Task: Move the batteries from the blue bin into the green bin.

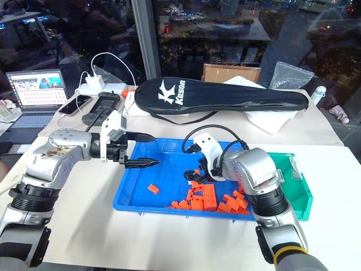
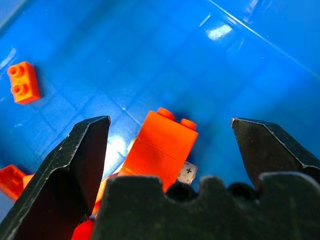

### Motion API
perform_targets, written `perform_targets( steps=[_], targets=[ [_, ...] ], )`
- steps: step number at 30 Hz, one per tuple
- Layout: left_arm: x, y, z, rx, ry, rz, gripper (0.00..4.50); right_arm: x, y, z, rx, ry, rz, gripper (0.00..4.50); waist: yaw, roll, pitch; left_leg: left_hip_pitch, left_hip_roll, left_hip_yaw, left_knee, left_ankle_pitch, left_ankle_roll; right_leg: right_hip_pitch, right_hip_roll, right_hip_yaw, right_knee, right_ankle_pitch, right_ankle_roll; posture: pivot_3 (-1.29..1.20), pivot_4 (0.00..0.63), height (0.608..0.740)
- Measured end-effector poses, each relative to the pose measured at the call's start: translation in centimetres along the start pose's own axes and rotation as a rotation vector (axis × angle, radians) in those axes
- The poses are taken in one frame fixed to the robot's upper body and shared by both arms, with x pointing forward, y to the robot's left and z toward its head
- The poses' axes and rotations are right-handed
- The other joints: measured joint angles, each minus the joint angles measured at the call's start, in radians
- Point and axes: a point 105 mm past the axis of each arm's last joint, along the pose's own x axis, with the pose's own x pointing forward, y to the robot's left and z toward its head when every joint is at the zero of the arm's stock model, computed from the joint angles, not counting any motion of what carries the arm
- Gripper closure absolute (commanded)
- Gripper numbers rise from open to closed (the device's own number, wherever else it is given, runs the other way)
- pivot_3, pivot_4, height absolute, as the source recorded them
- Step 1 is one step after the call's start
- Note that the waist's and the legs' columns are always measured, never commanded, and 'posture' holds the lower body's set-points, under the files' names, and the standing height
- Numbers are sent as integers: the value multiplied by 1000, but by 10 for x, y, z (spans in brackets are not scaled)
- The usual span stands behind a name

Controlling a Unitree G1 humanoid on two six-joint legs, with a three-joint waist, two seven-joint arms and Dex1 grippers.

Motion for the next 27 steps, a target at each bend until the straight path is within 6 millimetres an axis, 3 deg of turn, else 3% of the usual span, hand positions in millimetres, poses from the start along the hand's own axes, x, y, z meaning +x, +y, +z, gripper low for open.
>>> perform_targets(
  steps=[4,6,9,14,19,22,25,27],
  targets=[
    [0,0,0,0,2,0,0,2,3,1,2,-2,9,1295,-1,0,0,0,0,0,0,0,0,0,0,0,0,0,0,0,150,740],
    [0,0,0,1,1,-1,0,3,3,-2,7,5,12,2162,-1,0,0,0,0,0,0,0,0,0,0,0,0,0,0,0,150,740],
    [0,0,0,3,1,-3,0,3,3,-4,6,8,10,3076,-2,0,0,0,0,0,0,0,0,0,0,0,0,0,0,0,150,740],
    [0,0,0,6,1,-5,0,3,2,2,19,-10,3,3140,-3,0,0,0,0,0,0,0,0,0,0,0,0,0,0,0,150,740],
    [0,0,0,8,1,-5,0,-9,-7,22,-16,-69,-39,3140,-5,0,0,0,0,0,0,0,0,0,0,0,0,0,0,0,150,740],
    [0,0,0,8,2,-3,0,-19,-27,22,-112,-54,-124,3140,1,0,0,0,0,0,0,0,0,0,0,0,-2,0,0,0,150,740],
    [1,0,-1,13,3,-1,0,-22,-42,10,-220,10,-183,3140,1,0,0,0,0,0,0,0,0,0,0,0,-2,0,0,0,150,740],
    [1,0,-1,14,3,0,0,-23,-49,0,-236,53,-191,2137,0,0,0,0,0,0,-1,0,0,0,0,0,-2,0,0,0,150,740]
  ],
)
